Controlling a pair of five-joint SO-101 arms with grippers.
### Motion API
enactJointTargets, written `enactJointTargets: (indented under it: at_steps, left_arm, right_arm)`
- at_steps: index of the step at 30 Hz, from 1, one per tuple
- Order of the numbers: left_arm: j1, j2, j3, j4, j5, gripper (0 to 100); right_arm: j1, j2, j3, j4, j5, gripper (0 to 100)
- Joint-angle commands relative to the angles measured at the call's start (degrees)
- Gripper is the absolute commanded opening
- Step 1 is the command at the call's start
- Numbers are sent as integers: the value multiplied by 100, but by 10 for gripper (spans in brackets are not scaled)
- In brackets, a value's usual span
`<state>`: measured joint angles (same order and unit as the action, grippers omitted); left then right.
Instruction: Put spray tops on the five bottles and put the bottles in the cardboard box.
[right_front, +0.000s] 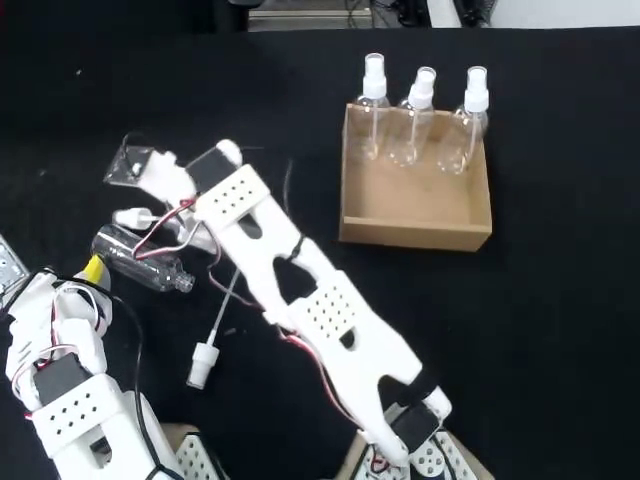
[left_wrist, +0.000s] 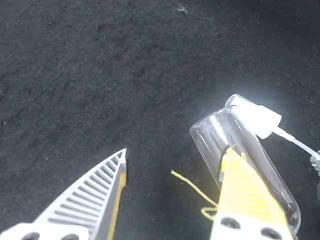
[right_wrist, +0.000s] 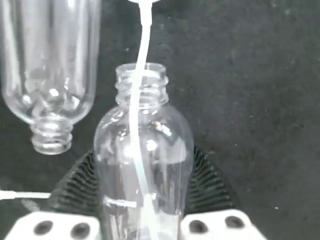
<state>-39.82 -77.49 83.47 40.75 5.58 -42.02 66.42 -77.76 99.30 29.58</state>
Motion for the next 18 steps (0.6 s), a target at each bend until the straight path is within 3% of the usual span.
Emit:
enactJointTargets:
  at_steps: [1,9,18]
  left_arm:
    - [75,-26,-286,-9,44,284]
    - [75,-26,-295,-9,44,284]
    - [75,-26,-303,-9,44,284]
  right_arm:
    - [-35,-92,-180,185,-343,11]
    - [255,110,620,167,-1978,11]
    - [615,92,1103,185,-2048,11]
